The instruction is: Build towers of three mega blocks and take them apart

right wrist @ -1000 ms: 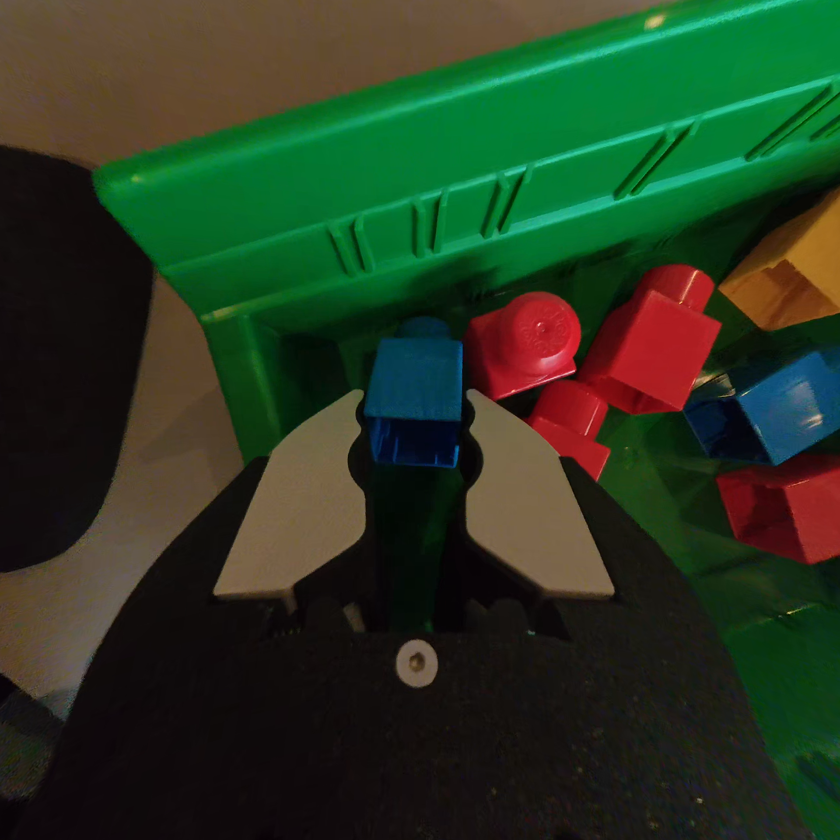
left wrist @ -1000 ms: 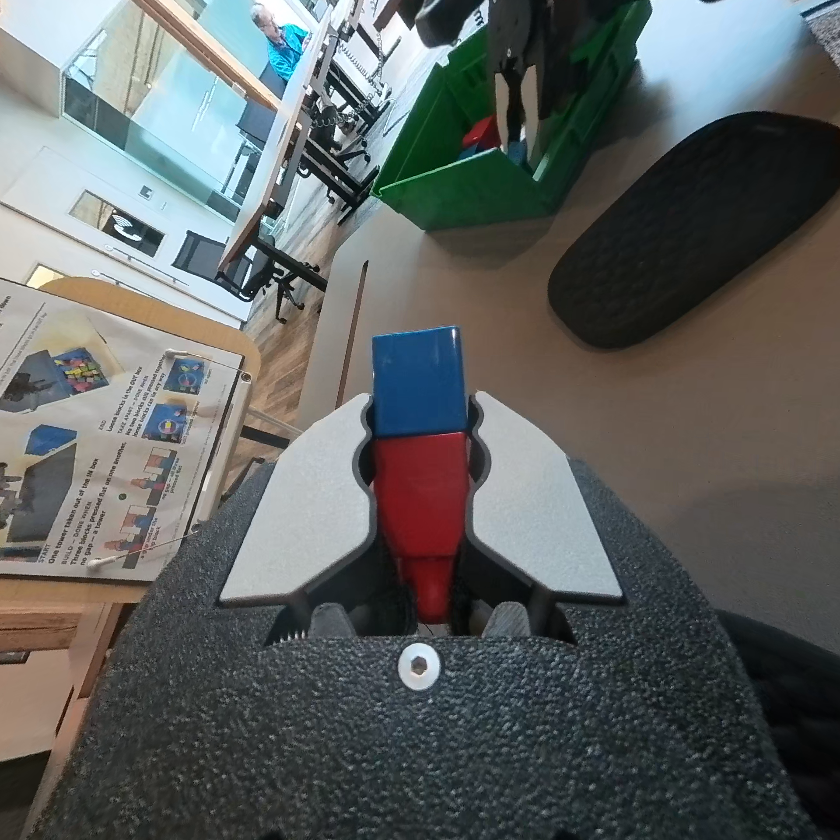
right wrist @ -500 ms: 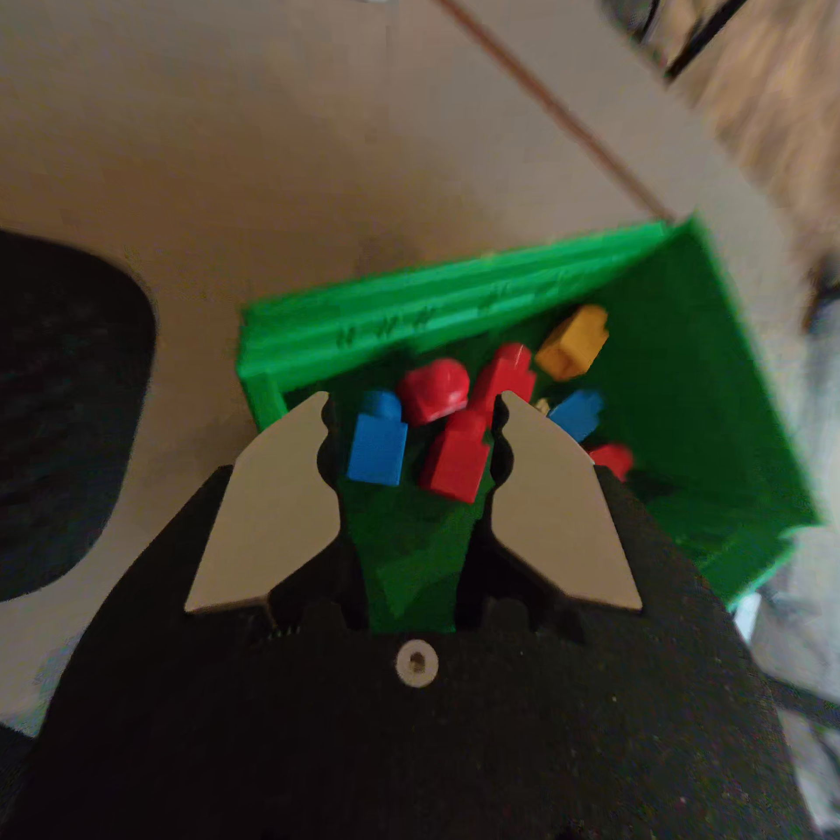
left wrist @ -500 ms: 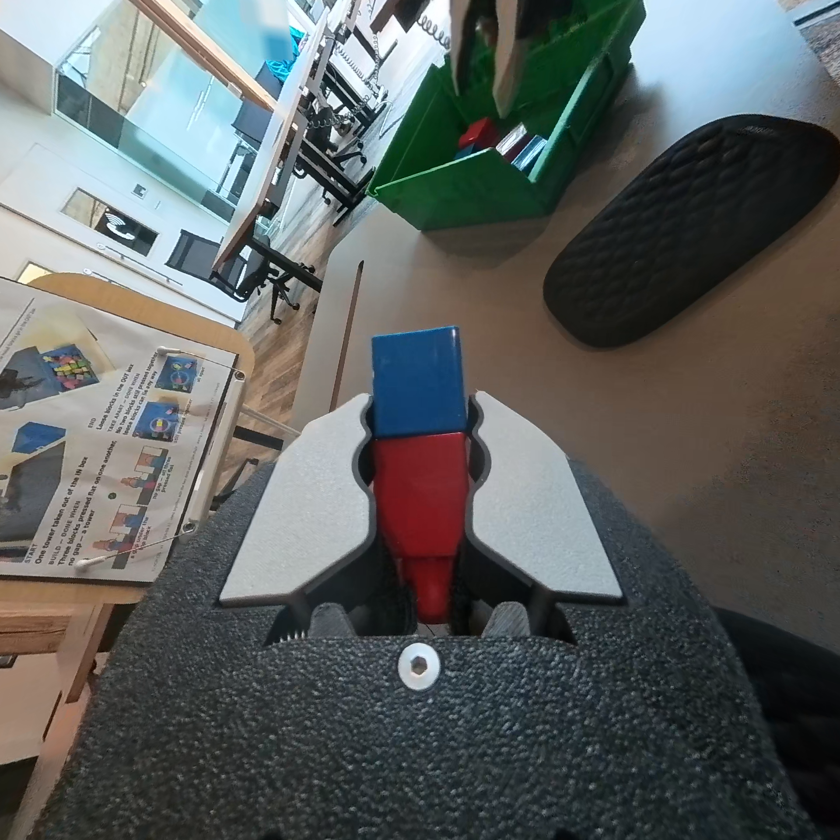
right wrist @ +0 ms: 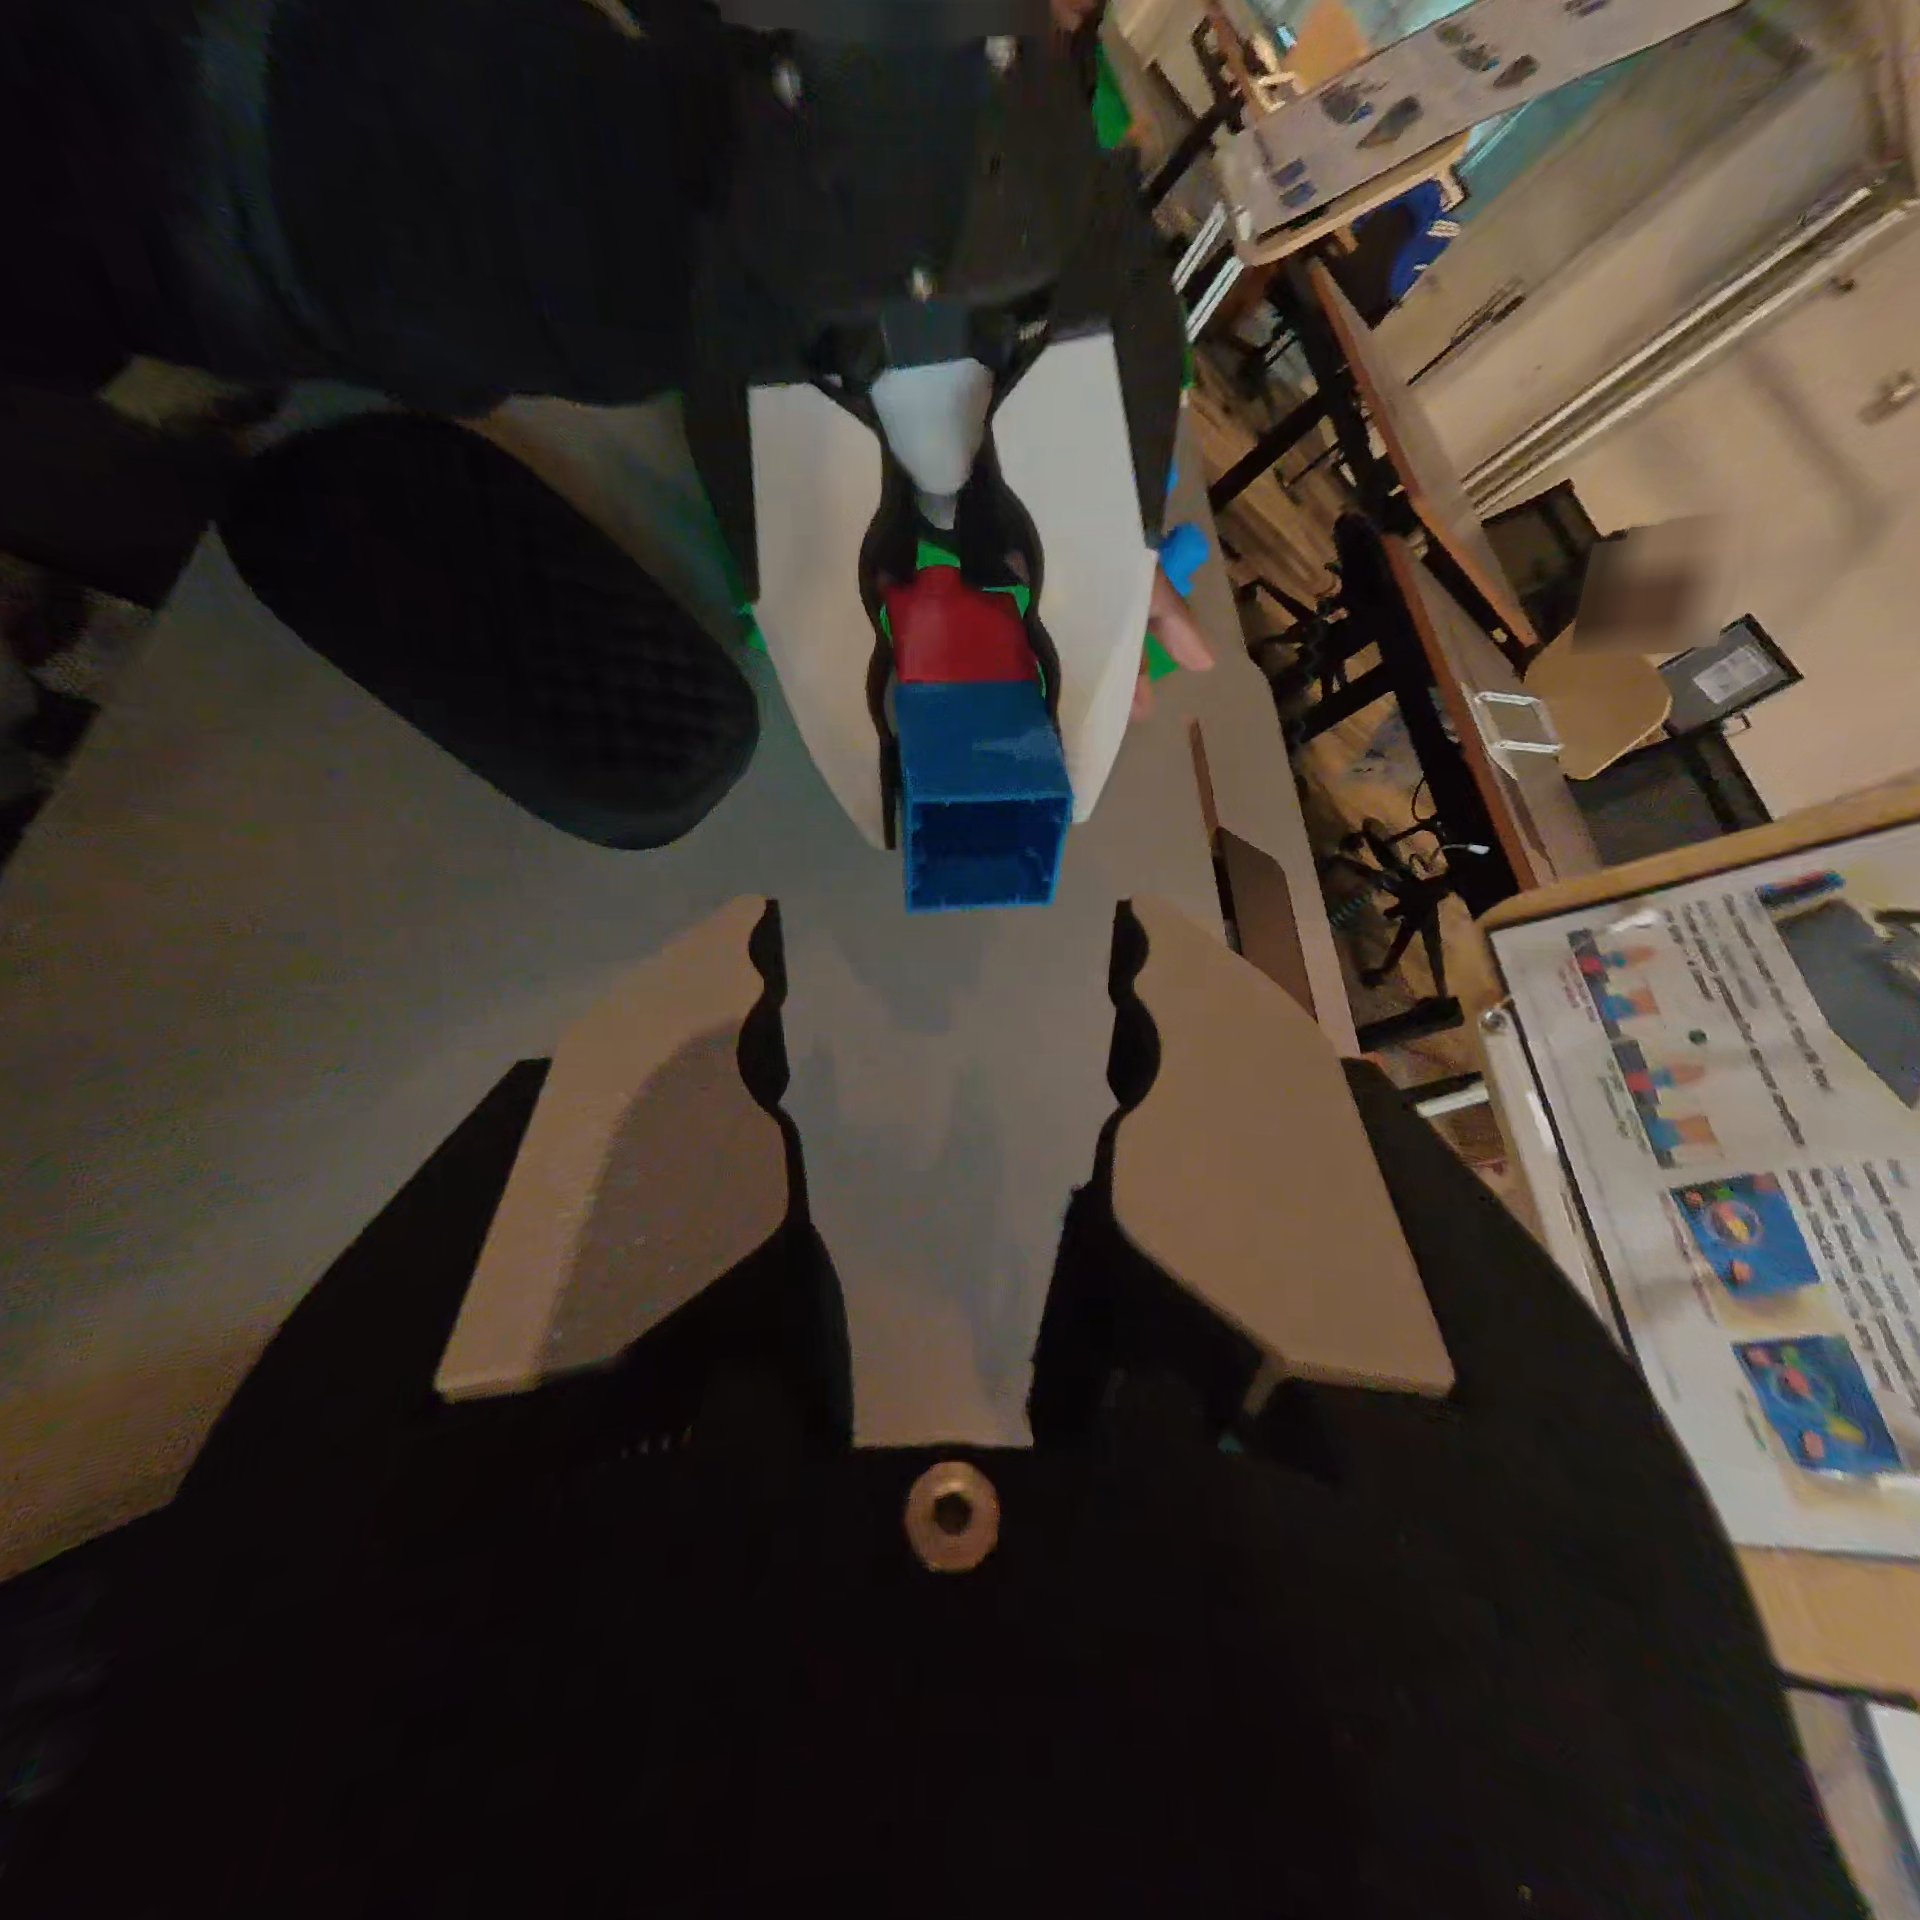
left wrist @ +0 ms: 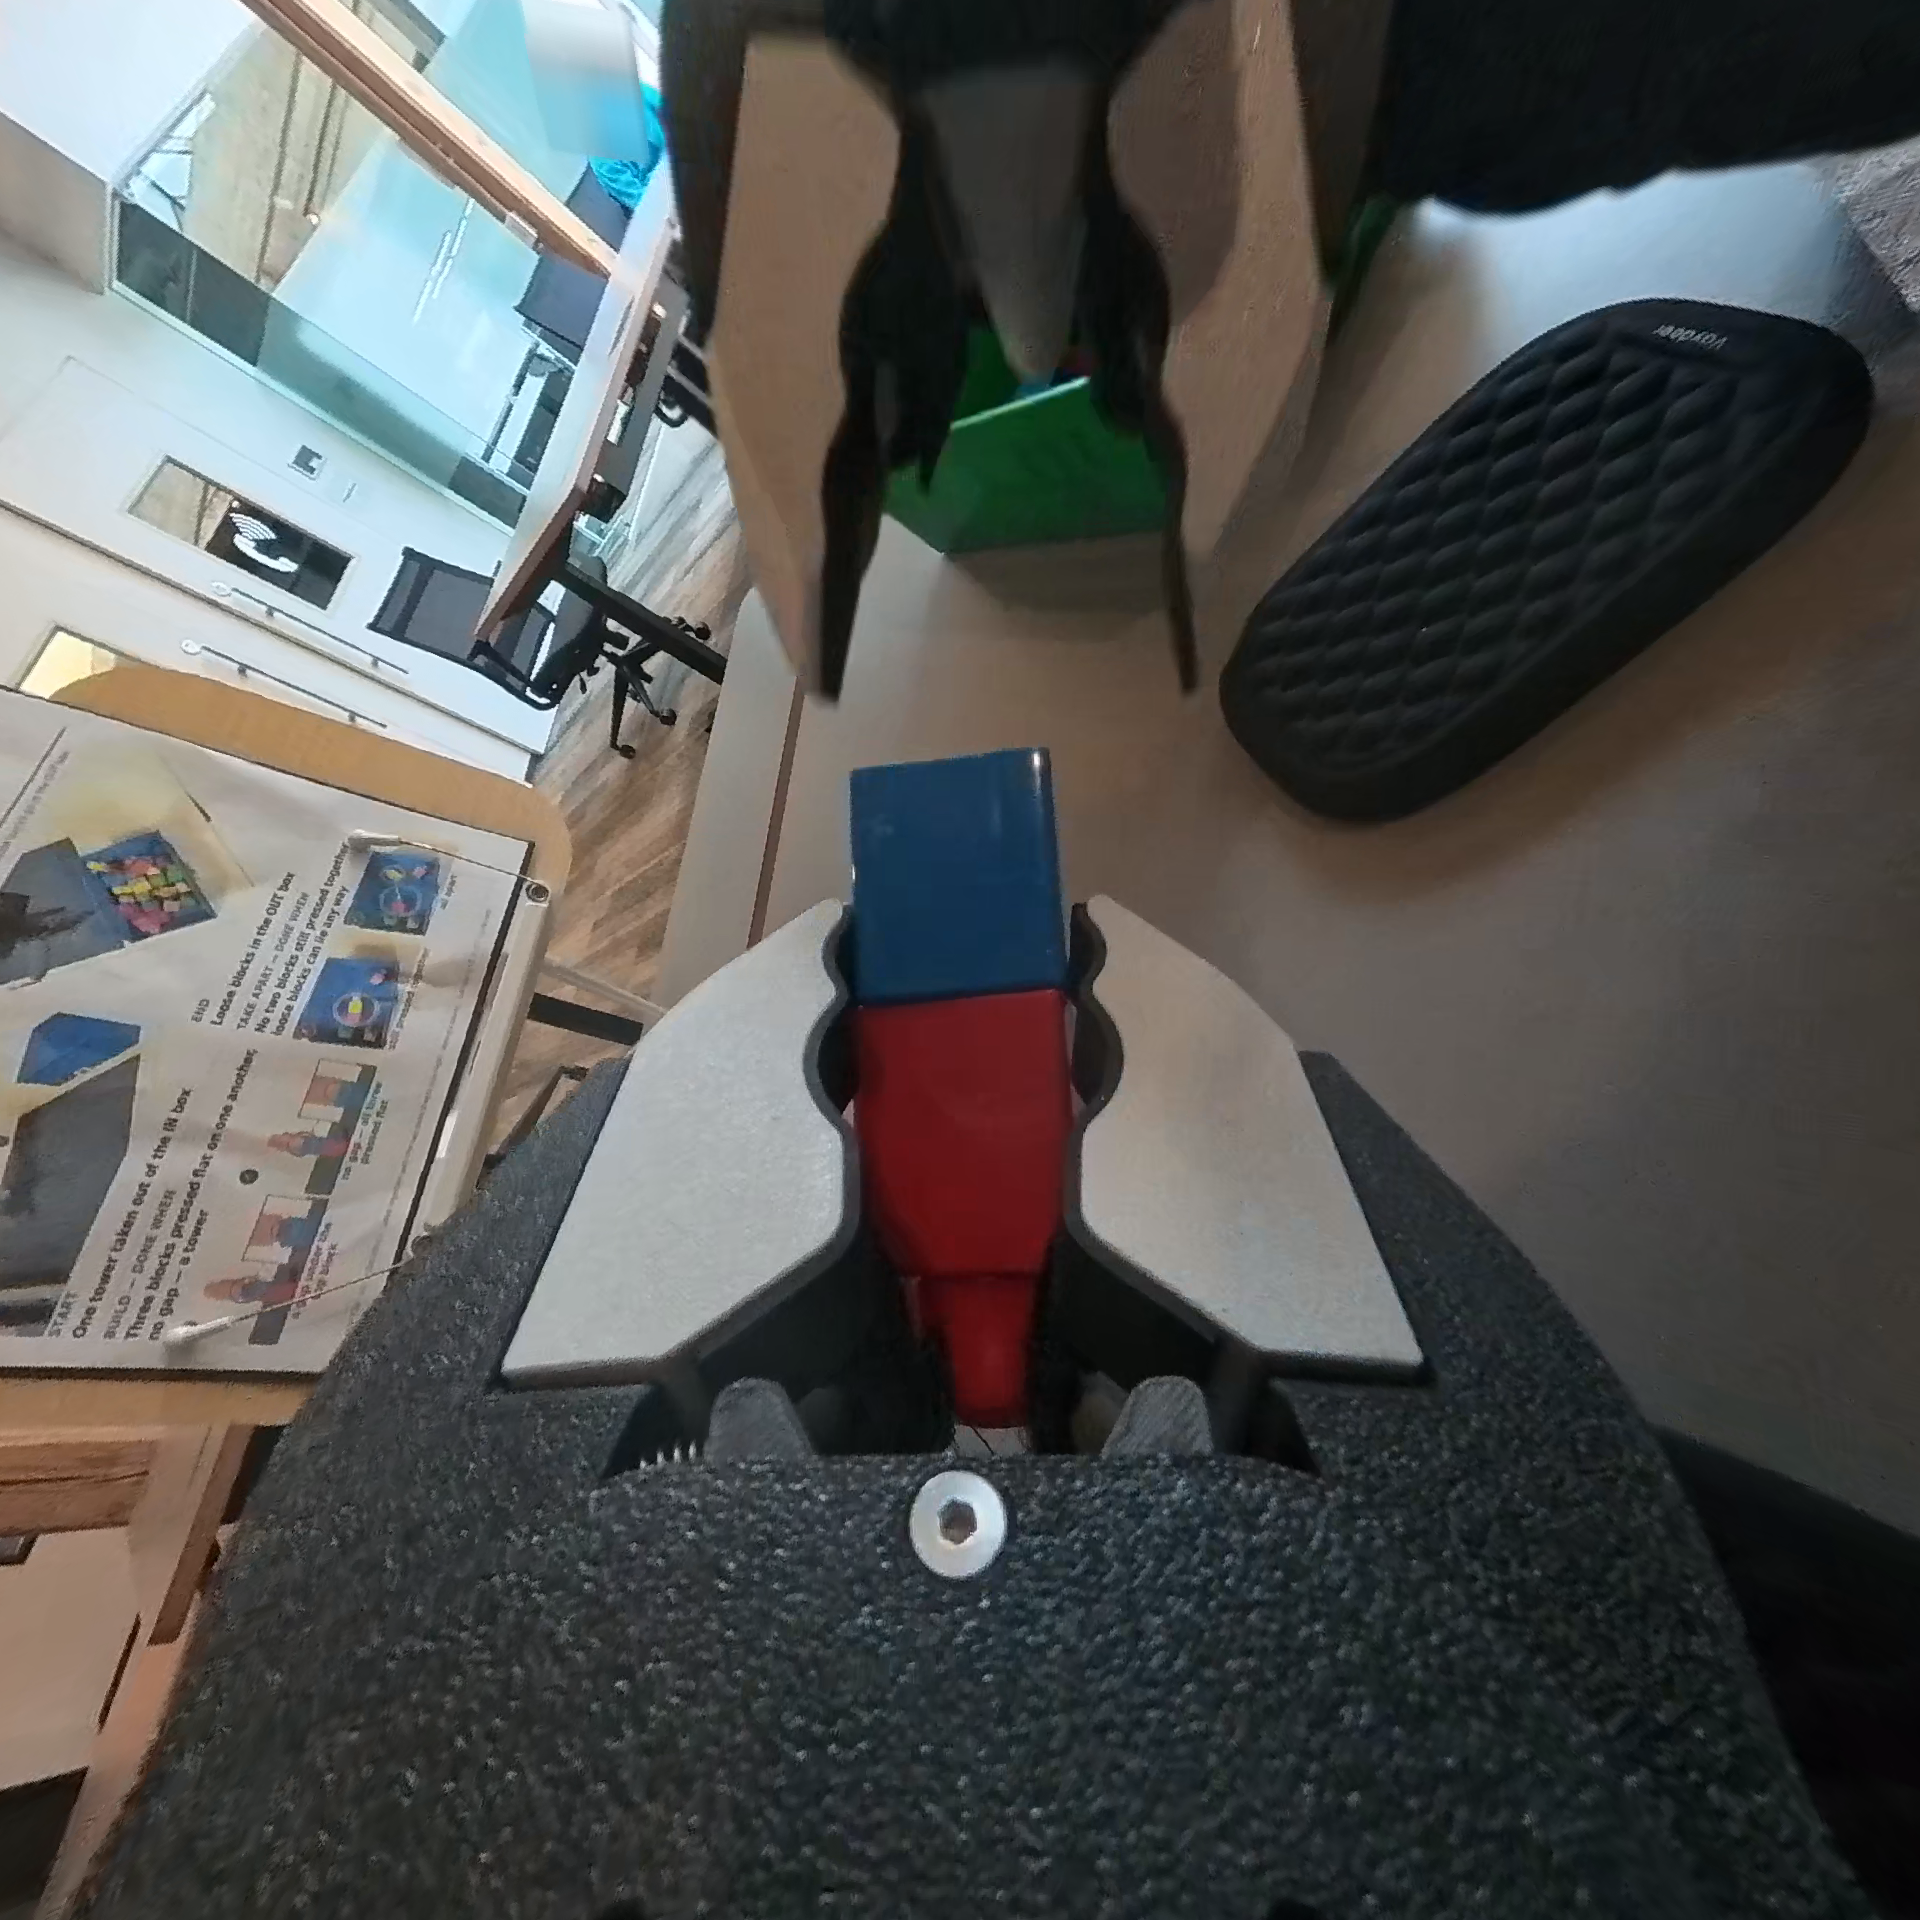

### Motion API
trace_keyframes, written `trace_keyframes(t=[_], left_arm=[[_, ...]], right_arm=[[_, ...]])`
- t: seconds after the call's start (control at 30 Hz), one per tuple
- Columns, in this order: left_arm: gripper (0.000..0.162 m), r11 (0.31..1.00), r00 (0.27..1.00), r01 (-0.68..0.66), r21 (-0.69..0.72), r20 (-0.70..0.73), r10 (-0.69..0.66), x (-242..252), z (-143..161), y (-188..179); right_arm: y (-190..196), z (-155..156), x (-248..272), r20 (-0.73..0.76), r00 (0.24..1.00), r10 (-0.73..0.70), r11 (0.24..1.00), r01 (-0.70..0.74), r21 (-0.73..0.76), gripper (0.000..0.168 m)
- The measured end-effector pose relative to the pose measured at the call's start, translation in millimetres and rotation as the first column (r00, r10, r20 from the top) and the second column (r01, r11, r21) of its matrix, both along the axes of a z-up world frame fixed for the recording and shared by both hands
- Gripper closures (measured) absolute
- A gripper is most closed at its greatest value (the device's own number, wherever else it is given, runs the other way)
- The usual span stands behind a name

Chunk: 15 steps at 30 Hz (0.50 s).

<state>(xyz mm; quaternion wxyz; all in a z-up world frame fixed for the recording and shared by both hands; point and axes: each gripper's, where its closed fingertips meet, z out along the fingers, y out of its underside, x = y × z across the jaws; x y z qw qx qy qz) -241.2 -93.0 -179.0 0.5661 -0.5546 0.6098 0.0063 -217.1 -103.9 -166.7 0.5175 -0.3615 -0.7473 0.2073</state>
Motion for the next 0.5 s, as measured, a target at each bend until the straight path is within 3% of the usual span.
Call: trace_keyframes(t=[0.1,0.23,0.5], left_arm=[[0.125,1.000,1.000,0.005,0.001,0.003,-0.005,1,1,-1],[0.124,1.000,1.000,0.019,-0.010,0.002,-0.019,2,-2,-4],[0.115,1.000,0.997,0.003,0.002,0.077,-0.003,1,-4,1]], right_arm=[[5,-9,-21,0.016,1.000,0.019,1.000,-0.019,-0.003,0.113],[1,-9,-30,-0.019,0.998,0.066,0.998,-0.065,0.008,0.133],[2,-10,-23,-0.074,0.988,0.138,0.990,-0.139,-0.006,0.134]])
